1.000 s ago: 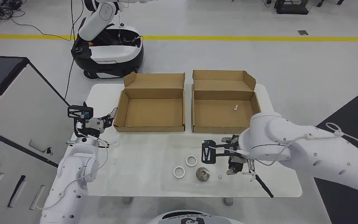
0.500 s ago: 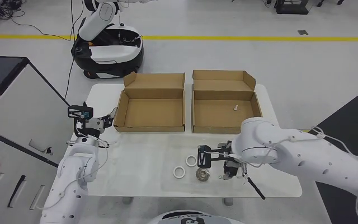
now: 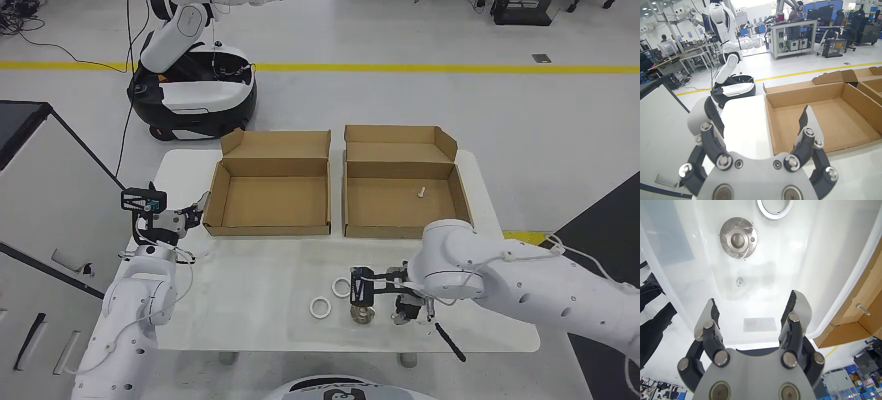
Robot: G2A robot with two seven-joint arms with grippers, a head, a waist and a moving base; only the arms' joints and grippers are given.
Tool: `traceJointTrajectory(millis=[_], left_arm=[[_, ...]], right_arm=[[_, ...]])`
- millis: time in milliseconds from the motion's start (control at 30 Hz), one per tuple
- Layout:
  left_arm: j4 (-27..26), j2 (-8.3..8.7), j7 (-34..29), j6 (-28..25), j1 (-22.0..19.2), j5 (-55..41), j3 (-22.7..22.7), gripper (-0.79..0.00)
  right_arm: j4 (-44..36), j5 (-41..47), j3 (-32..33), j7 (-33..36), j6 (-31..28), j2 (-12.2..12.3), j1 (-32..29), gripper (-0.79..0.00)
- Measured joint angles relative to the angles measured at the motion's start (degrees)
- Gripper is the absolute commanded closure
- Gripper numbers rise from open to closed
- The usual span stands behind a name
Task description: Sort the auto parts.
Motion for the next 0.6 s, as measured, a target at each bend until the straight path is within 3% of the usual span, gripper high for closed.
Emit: traceJointTrajectory(millis=[300,467,600], left_arm=[[0.00,0.00,0.00,0.00,0.00,0.00,0.00,-0.785],[0.00,0.00,0.00,0.00,0.00,0.00,0.00,-0.785],[0.00,0.00,0.00,0.00,0.00,0.00,0.00,-0.785]], right_arm=[[0.48,-4.16,-0.02,-1.15,-0.04,-0.26,-2.07,-0.545],[0.56,-3.89,0.47,-1.75,-0.53,0.10,-3.62,-0.533],[0.97,-4.18,1.06,-2.44,-1.04,0.46,-4.62,-0.468]])
